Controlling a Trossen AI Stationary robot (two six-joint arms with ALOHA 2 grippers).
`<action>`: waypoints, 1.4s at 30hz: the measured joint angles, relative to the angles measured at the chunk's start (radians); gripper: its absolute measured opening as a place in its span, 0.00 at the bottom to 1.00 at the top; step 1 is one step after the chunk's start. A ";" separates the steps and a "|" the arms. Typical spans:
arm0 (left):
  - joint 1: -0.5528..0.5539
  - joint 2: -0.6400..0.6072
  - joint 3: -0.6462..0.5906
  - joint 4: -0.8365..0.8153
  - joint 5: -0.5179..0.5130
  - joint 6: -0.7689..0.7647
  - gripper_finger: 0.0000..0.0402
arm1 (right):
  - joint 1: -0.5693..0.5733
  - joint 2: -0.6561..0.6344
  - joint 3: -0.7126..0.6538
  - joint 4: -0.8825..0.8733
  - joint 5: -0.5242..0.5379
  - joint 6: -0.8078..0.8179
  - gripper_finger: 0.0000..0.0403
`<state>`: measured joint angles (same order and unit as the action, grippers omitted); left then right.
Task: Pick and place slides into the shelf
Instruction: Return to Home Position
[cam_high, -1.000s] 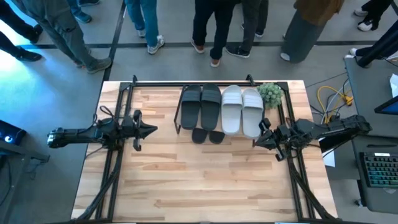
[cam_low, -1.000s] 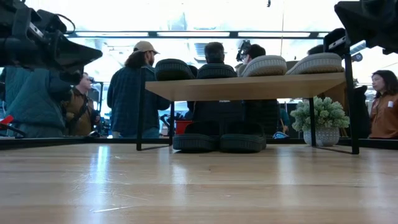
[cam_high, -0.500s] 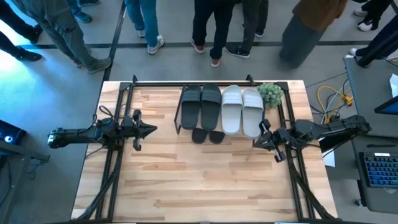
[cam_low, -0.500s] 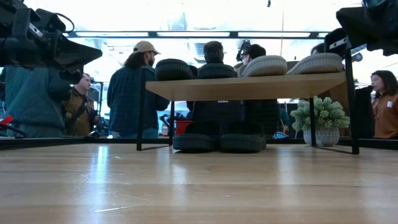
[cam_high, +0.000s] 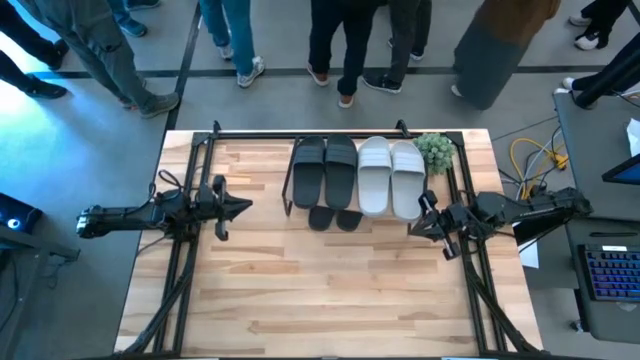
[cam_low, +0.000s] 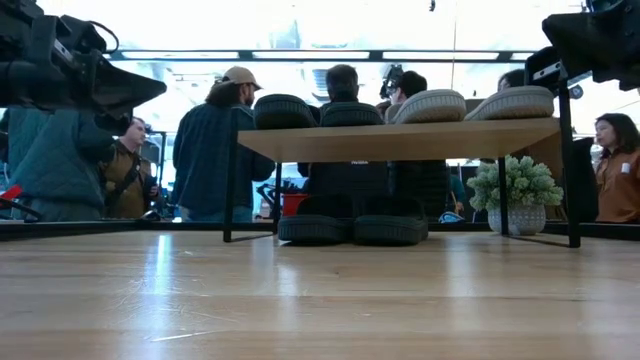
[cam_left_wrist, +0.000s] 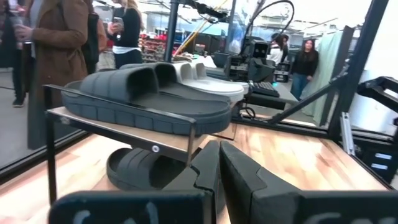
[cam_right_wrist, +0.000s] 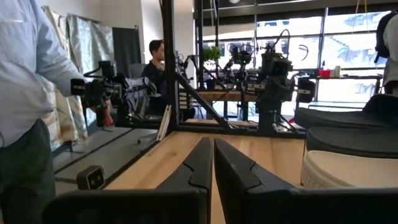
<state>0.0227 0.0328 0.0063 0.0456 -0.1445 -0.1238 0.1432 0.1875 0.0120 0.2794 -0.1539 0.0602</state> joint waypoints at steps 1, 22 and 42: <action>0.000 0.001 0.000 0.000 -0.008 0.000 0.00 | 0.000 0.000 0.000 0.000 0.001 0.008 0.02; 0.000 0.006 -0.001 0.060 -0.039 0.000 0.00 | -0.137 -0.090 -0.001 -0.077 -0.007 0.022 0.02; 0.000 0.007 -0.002 0.059 -0.044 0.000 0.00 | -0.137 -0.086 -0.005 0.007 0.002 0.002 0.02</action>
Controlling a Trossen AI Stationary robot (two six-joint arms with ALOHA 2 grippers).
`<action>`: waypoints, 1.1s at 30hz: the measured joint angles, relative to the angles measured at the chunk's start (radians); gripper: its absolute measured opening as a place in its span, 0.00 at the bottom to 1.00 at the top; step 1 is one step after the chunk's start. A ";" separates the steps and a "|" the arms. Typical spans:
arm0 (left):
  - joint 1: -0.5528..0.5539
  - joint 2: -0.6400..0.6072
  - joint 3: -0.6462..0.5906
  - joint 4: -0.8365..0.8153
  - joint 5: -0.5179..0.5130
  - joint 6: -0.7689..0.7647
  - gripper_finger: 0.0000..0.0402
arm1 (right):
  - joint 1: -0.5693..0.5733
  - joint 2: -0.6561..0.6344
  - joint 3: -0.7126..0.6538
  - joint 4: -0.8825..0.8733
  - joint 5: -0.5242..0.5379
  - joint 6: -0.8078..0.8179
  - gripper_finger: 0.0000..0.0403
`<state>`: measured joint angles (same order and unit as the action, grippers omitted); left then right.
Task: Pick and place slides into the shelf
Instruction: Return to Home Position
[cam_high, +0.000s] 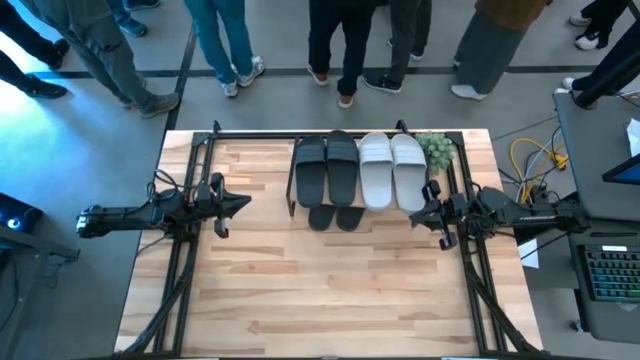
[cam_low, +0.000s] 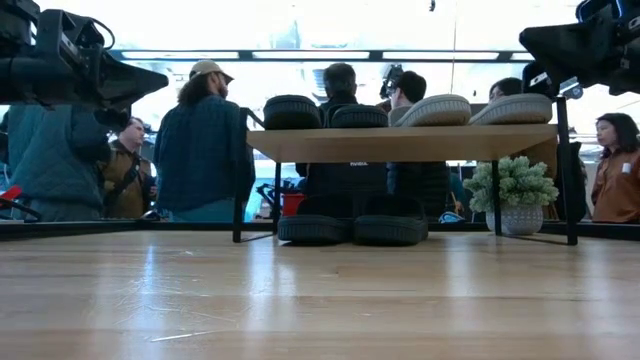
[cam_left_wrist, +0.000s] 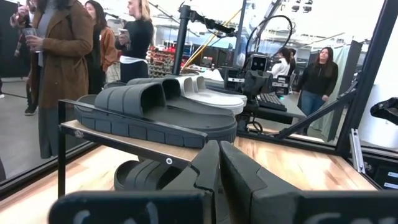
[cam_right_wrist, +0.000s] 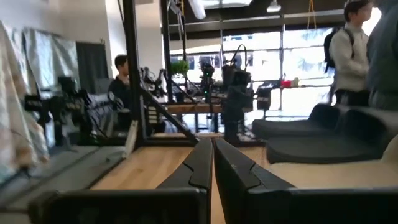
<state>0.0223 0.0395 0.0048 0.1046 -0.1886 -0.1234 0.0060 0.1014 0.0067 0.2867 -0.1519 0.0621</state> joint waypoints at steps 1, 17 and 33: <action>0.000 0.000 0.000 -0.001 0.000 0.000 0.00 | 0.000 0.000 0.000 0.000 -0.001 0.030 0.02; 0.000 -0.001 0.000 -0.001 0.000 0.000 0.00 | 0.000 -0.001 0.003 0.005 -0.005 0.072 0.02; 0.000 -0.001 0.000 0.000 0.000 0.000 0.00 | 0.001 0.000 0.003 0.008 -0.005 0.069 0.02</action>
